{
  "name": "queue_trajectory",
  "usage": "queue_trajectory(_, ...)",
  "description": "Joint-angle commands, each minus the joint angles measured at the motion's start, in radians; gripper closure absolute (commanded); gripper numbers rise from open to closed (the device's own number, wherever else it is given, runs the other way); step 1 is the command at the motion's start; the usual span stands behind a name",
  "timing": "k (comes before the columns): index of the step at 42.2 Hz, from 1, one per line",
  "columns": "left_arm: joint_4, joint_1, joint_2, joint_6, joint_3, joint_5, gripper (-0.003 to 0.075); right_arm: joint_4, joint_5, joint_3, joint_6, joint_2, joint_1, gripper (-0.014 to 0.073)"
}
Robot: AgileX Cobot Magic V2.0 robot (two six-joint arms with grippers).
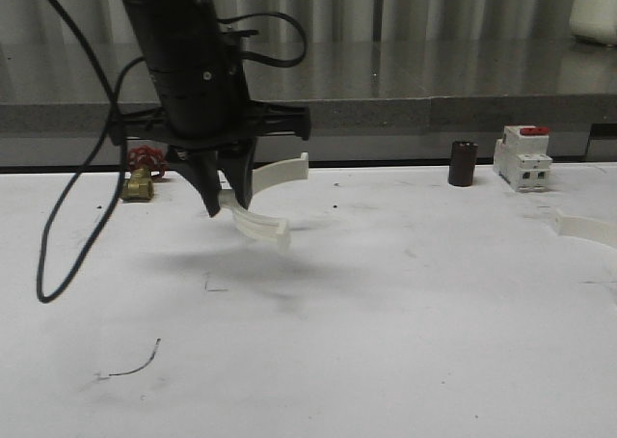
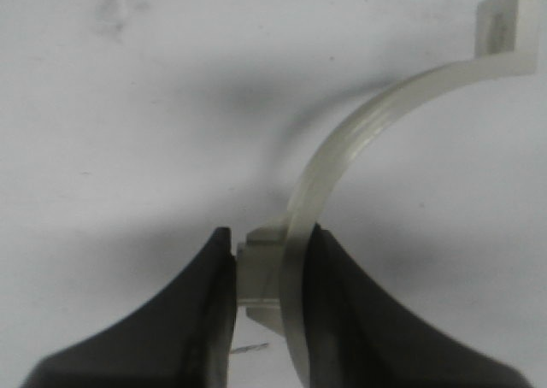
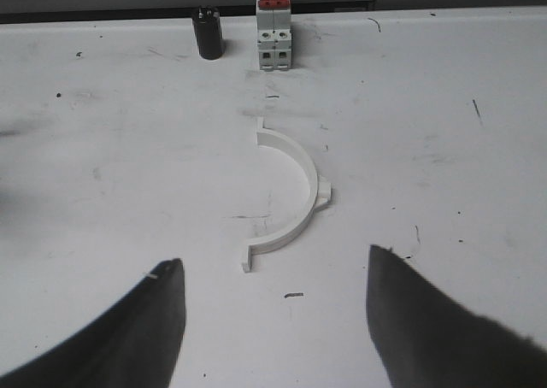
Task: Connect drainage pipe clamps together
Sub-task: 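Lift the clamp half and carry it toward the table center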
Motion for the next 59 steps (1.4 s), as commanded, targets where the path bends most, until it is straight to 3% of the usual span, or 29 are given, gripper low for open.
queue_trajectory(1,0.003,-0.028,-0.023,-0.063,-0.058,-0.005,0.0573,-0.009,-0.073,-0.024,-0.003,0.009,-0.005,0.0104)
queue_trajectory(12,0.022,-0.067,0.039,-0.131,-0.097,-0.007,0.0573,-0.009,-0.073,-0.024,-0.003,0.009,-0.005,0.0104)
queue_trajectory(44,0.004,-0.067,0.094,-0.140,-0.101,0.058,0.0570,-0.009,-0.073,-0.024,-0.003,0.009,-0.005,0.0104)
queue_trajectory(59,0.008,-0.067,0.090,-0.108,-0.132,0.064,0.0412,-0.009,-0.073,-0.024,-0.003,0.009,-0.005,0.0104)
